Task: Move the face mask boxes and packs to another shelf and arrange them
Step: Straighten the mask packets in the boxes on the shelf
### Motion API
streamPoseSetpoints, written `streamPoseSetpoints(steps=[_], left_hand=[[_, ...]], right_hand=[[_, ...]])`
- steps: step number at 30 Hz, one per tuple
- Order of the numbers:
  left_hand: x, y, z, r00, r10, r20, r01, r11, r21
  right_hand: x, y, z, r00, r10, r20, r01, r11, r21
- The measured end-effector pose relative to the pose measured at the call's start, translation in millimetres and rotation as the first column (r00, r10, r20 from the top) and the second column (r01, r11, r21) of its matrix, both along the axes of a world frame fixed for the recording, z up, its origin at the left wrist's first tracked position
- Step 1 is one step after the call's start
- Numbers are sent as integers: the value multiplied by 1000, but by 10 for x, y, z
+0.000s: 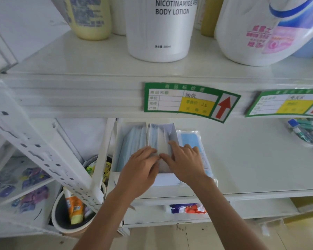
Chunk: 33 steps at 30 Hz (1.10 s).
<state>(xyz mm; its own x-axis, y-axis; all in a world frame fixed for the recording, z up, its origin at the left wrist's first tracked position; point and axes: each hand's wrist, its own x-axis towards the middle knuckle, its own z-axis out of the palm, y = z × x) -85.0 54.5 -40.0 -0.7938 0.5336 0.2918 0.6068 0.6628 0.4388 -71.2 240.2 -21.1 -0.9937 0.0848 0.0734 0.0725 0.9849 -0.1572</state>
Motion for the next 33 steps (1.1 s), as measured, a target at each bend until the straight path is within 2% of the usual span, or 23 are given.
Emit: streamPoseSetpoints(steps=[4,8,13,22,26,33], left_hand=[[-16,-6,18,993,34,111,-42,996,74],[-19,8,4,996,21,87,-27,997,67],[-24,1,-12,999,10,49,-10,1000,3],[-14,28,17,998,28,54,-30,999,43],[-15,35,27,996,50,67,-54,997,61],[-10,23,15,998,15,58,-17,1000,24]], right_hand=[[2,18,-17,999,23,-34,-25,997,-79],[-2,15,-3,997,9,-71,-16,995,-97],[-3,4,1,1000,27,14,-25,993,-118],[-53,150,2,997,74,34,-69,988,-137],[-40,123,-50,998,56,18,-51,976,-210],[-27,108,-120,1000,-6,-8,5,977,-215]])
